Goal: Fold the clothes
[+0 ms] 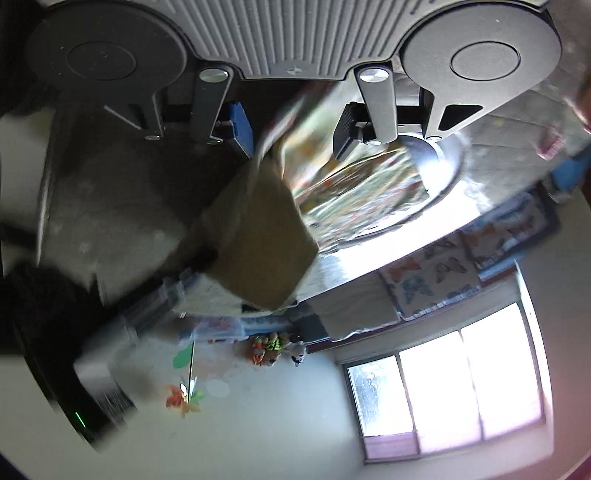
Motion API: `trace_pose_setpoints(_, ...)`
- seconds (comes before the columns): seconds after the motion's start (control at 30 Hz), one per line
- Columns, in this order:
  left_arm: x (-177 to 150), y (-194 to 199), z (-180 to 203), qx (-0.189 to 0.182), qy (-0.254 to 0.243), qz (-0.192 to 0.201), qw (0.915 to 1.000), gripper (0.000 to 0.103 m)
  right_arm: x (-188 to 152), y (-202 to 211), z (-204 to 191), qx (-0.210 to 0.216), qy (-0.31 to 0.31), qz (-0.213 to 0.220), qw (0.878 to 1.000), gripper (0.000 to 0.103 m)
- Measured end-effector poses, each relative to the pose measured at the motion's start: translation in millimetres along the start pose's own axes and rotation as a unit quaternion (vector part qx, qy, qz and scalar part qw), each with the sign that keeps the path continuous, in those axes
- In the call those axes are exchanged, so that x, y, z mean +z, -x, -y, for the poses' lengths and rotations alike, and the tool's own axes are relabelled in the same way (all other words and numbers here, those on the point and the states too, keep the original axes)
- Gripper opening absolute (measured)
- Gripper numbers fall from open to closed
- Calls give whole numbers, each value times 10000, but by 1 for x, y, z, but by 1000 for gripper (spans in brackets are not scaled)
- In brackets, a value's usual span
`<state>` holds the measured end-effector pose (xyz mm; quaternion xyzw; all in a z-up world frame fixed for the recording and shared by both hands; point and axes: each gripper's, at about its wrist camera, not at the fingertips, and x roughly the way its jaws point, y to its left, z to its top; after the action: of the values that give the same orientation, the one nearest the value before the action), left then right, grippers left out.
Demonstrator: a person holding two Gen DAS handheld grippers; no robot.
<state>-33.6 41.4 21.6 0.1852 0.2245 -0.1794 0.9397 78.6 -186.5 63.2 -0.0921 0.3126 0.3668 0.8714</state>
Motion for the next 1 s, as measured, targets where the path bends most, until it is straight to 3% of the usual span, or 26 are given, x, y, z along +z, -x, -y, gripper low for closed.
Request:
trace_pose_setpoints(0.3,-17,-19,4,553,-928,-28,9941,48,3,0,5,-109,-166,140,9997,10)
trace_pose_setpoints(0.37,-20,-21,3,521,-1010,-57,9935,25,-2,0,4,-114,-215,141,9996,8)
trace_pose_setpoints(0.5,-23,-22,0,497,-1076,-73,9929,14,-11,-2,2,-74,-219,81,9997,7)
trace_pose_setpoints(0.67,-20,-21,0,540,-932,-48,9942,12,-21,-3,-9,11,247,-18,9997,12)
trace_pose_setpoints(0.8,-23,-22,3,541,-968,-91,9938,12,-30,-6,-18,-36,573,-118,9983,29)
trace_pose_setpoints(0.97,-28,-23,6,564,-1014,-181,9931,12,-43,-13,-28,-89,774,-256,9966,27)
trace_pose_setpoints(1.0,-28,-22,6,572,-1012,-176,9931,12,-45,-13,-29,-110,802,-277,9963,21)
